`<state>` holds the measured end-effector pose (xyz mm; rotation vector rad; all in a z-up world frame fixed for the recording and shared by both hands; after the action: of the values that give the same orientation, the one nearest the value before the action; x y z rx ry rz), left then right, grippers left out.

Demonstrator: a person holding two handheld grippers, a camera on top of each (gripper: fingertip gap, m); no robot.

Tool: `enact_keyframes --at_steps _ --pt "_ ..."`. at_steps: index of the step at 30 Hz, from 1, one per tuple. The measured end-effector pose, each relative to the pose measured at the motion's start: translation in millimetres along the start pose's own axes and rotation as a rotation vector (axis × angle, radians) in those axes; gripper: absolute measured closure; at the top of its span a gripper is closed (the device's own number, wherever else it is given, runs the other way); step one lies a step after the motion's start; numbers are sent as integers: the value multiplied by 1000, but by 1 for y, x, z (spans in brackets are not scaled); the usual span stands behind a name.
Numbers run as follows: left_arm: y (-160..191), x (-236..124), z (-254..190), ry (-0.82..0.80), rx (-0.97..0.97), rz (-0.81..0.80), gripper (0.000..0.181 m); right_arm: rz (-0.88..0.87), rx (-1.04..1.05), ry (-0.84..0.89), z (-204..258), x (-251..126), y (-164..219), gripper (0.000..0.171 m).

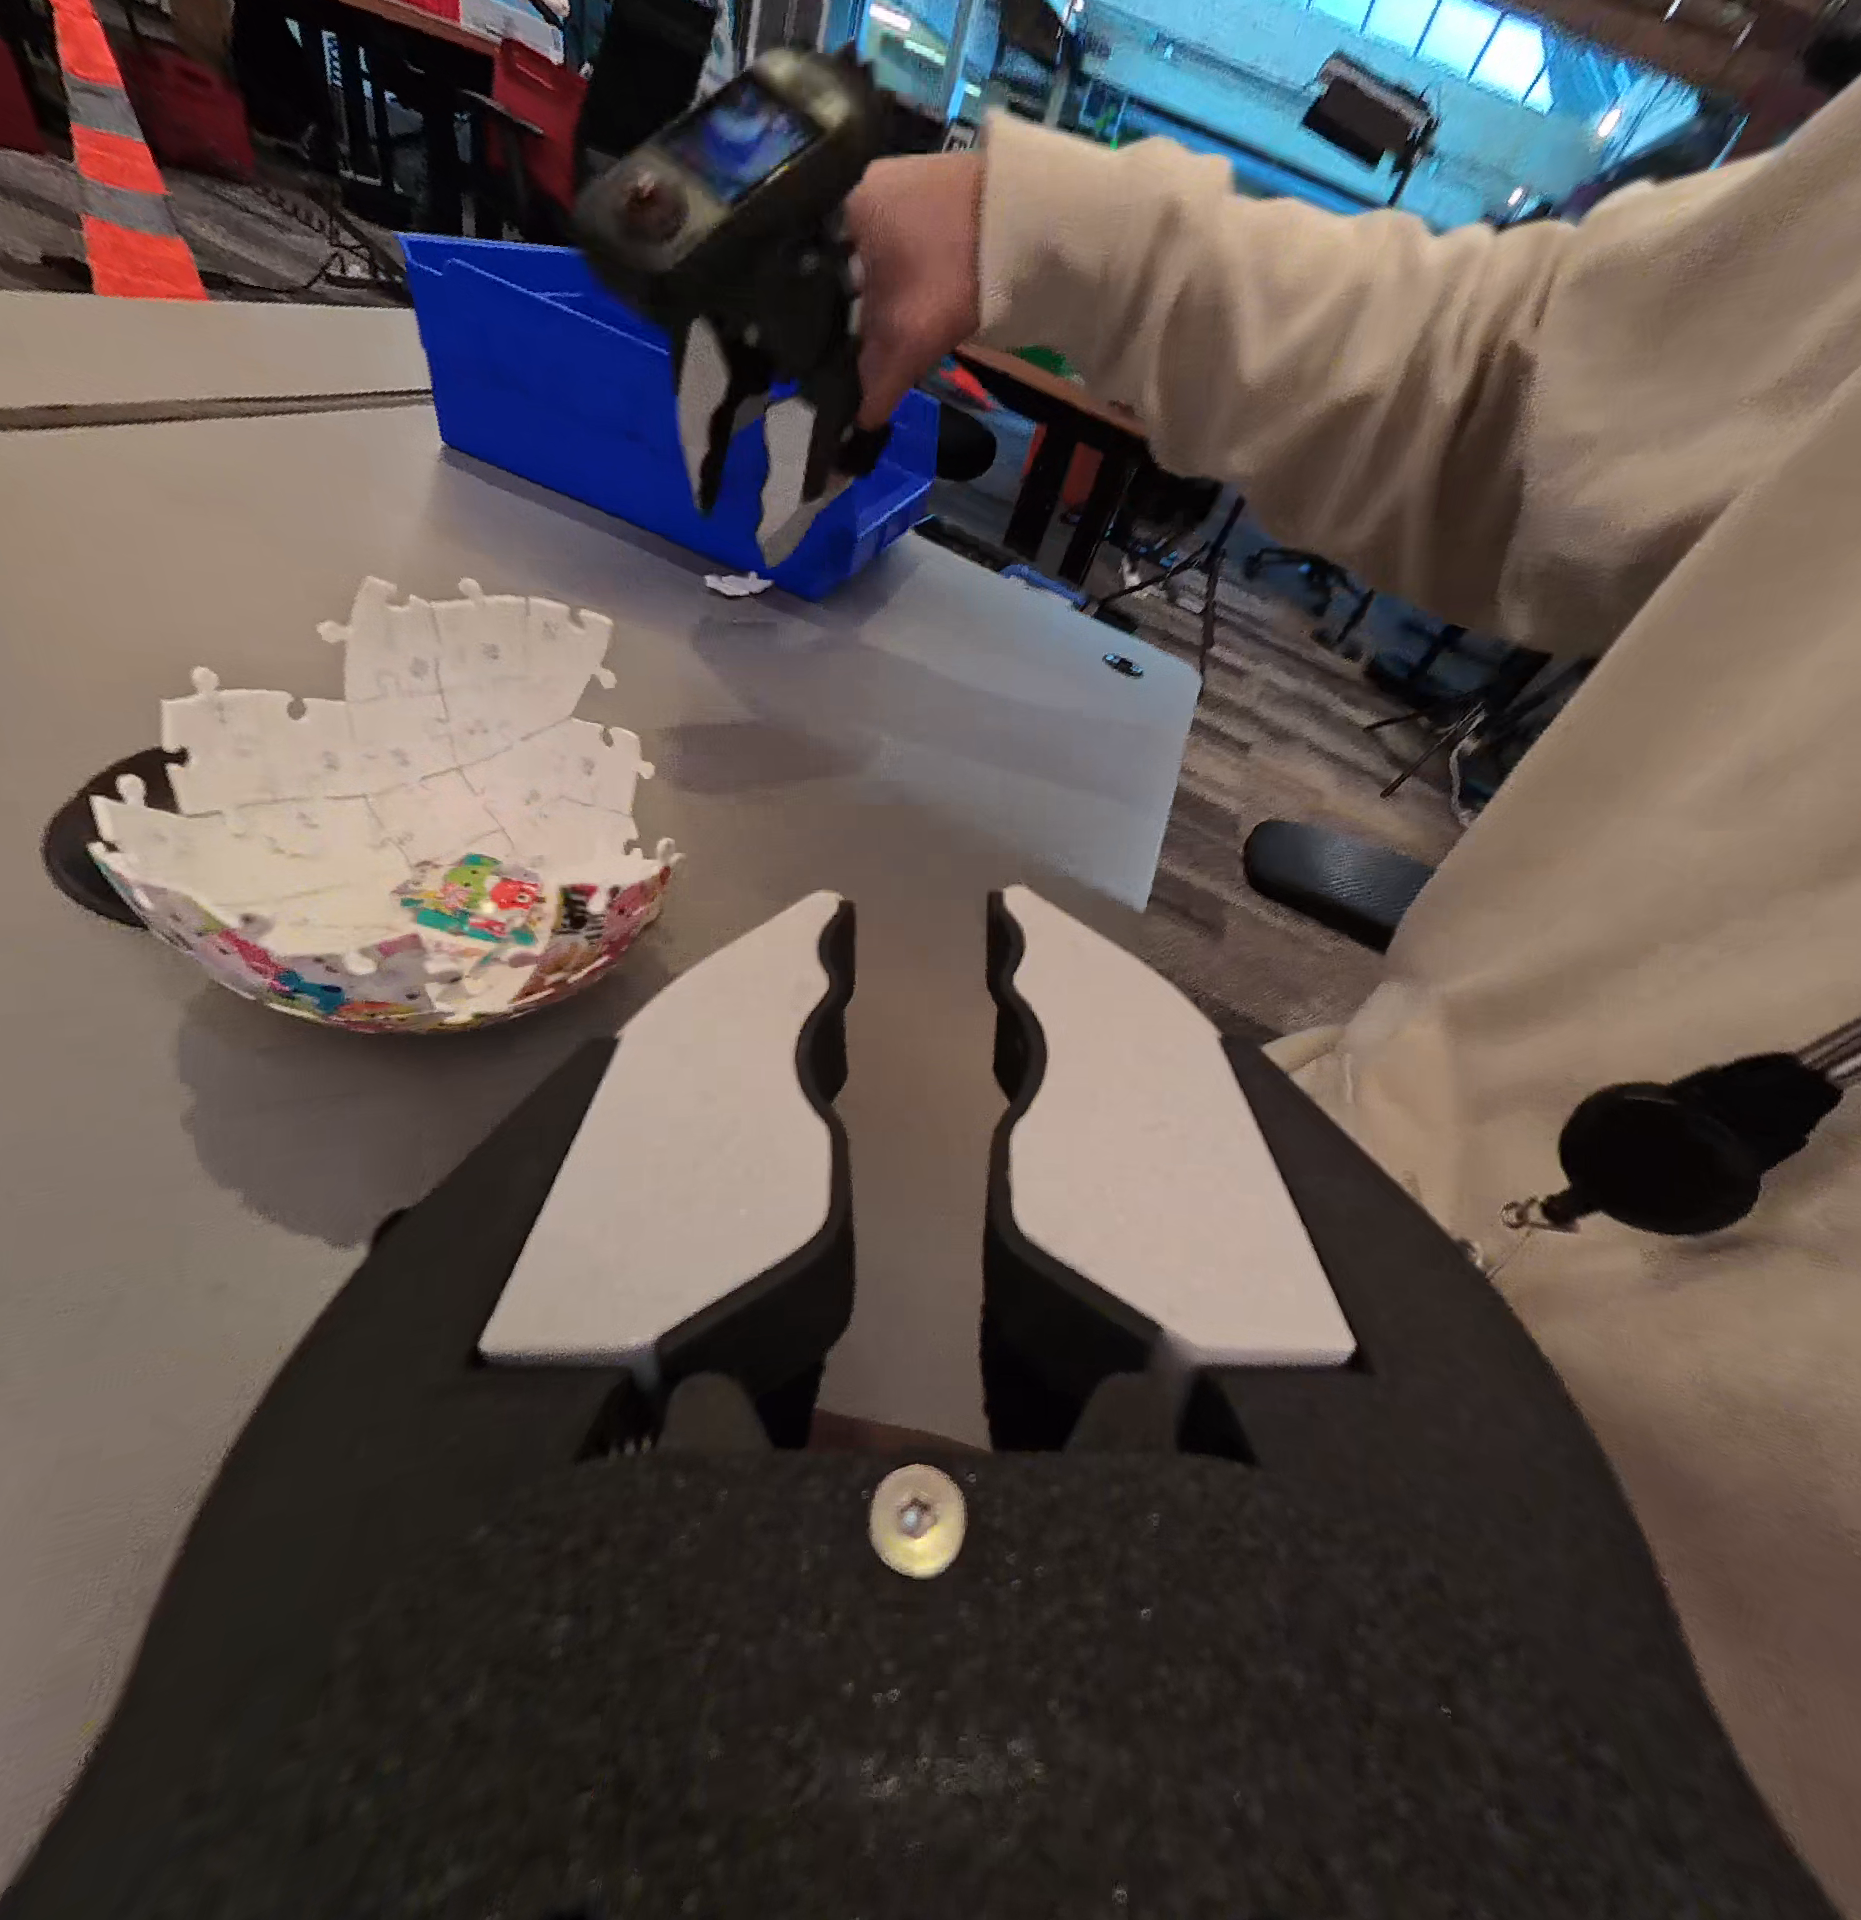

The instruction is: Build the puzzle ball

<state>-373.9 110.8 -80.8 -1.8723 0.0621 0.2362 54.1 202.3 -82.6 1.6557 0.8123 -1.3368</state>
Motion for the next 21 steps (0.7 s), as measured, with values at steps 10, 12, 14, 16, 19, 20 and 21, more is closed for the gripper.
enact_keyframes --at_steps 10,12,14,16,19,20,21 --pt "3 -4 -1 -9 22 0 158 577 -119 -39 -24 68 -18 145" --pt "3 -3 0 -6 21 6 158 567 -156 -17 -23 67 -18 146" --pt "4 -3 1 -1 12 5 158 492 -148 -15 -22 61 -19 147" --pt "4 -3 1 -1 6 3 158 416 -127 9 -22 47 -18 147" --pt "5 -3 3 -15 9 8 158 153 -19 37 -30 -6 -9 147" --pt "6 -3 4 -26 12 12 159 27 50 47 -37 -29 1 147" --pt "6 -3 5 -41 17 17 159 -101 130 75 -48 -53 17 148"
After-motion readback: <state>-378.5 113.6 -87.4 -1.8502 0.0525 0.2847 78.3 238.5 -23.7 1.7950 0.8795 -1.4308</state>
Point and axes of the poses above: each gripper's, where its closed fingertips meet, x out along the fingers, y out of its underside, z = x × y across the jaws, the point moved 10 cm from there along -x, back along the fingers, and after that the axes turned 5 degrees about -y, right-handed, at the moved point
